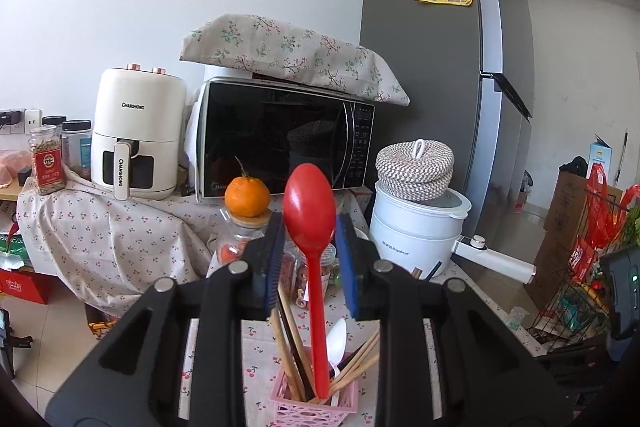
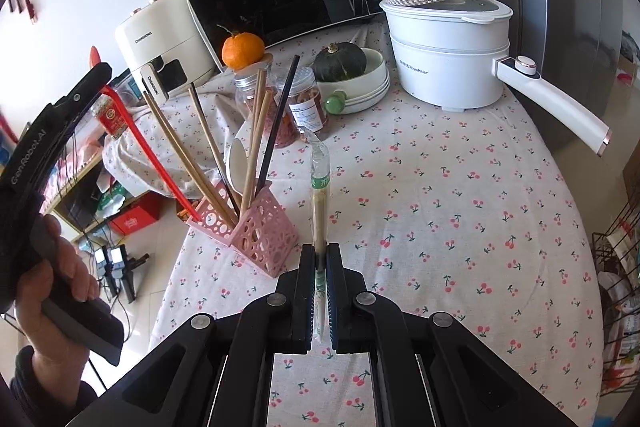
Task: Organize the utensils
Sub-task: 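Carry the red spoon over the pink basket and open the left tool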
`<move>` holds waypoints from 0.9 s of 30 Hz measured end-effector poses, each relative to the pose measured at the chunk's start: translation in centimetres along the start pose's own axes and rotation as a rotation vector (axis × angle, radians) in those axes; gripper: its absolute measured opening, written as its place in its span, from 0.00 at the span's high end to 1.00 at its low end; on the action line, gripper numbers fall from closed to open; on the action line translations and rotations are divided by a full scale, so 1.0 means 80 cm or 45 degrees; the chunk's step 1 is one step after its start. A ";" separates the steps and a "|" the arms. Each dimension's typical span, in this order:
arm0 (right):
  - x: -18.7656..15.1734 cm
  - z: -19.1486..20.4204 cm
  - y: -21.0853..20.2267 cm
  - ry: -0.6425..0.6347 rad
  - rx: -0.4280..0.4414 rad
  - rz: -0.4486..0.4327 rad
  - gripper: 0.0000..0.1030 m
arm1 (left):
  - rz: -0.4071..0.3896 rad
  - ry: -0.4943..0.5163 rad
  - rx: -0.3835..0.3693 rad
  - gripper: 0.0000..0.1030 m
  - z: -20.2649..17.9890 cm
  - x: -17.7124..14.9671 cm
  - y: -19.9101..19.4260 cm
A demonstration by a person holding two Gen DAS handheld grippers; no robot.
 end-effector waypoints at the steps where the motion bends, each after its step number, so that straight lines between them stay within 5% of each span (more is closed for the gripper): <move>1: 0.000 0.000 0.000 -0.001 -0.001 0.000 0.95 | -0.004 0.015 0.005 0.73 -0.002 -0.004 0.003; 8: -0.001 -0.004 -0.001 0.012 -0.008 -0.007 0.95 | 0.046 0.103 0.023 0.73 -0.008 -0.034 0.024; 15: 0.006 0.006 -0.016 0.010 0.025 -0.035 0.95 | 0.337 0.047 -0.014 0.71 -0.006 -0.076 0.036; 27: 0.044 0.071 -0.052 -0.056 0.121 -0.195 0.95 | 0.674 -0.080 0.005 0.29 0.045 -0.113 -0.014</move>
Point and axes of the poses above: each gripper's, at about its wrist camera, not at the fingertips, and y roughly the way its jaws point, z to its left, x to its top, the point moved 10 cm from there along y, roughly the way its jaws point, and after that the axes turned 4 degrees about x, right-handed, at the moved point
